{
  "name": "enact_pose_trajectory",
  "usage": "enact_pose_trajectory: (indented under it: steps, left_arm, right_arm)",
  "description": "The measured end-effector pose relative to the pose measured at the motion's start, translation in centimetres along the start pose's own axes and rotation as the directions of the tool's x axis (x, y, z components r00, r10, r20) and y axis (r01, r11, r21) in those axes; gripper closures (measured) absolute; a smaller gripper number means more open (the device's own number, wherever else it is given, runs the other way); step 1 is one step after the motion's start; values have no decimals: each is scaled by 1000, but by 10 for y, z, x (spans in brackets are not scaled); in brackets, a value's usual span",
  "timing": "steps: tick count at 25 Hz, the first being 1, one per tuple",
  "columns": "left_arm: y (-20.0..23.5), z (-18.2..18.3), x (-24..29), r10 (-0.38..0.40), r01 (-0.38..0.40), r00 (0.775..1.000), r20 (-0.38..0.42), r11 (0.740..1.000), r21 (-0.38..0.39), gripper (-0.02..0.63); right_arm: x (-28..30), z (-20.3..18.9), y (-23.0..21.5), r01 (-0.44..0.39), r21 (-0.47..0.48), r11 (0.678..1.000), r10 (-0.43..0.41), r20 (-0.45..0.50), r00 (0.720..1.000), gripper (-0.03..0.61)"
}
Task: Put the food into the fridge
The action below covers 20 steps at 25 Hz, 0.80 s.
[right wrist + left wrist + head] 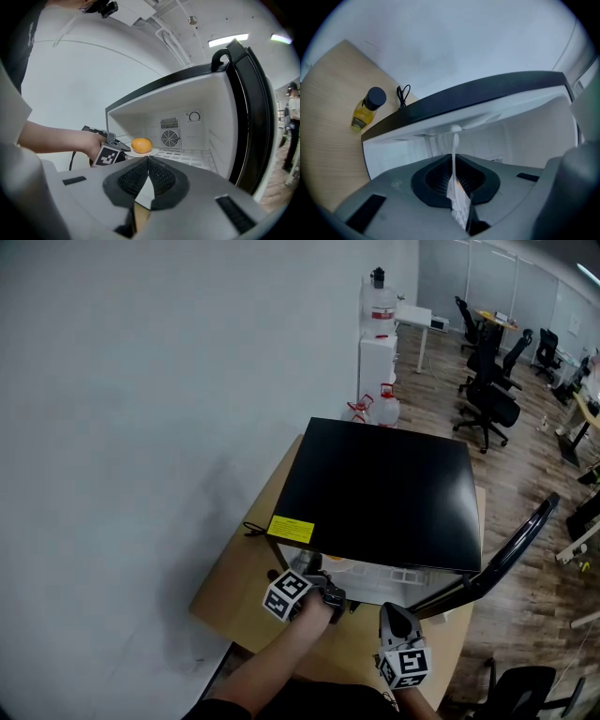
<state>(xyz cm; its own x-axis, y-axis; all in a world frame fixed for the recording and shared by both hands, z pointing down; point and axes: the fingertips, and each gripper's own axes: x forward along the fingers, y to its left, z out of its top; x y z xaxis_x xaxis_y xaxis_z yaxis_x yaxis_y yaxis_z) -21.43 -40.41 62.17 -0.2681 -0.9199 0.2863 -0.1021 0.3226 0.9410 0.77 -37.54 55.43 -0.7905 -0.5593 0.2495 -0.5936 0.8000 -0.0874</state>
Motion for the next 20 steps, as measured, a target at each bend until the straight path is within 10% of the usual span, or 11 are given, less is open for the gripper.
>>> enact_pose_trajectory:
  steps: [20]
  left_arm:
    - [-11,7,20,85,-89,996,29,968,235,589]
  right_arm:
    - [-21,-13,-12,66,22,998,-66,-13,998,518]
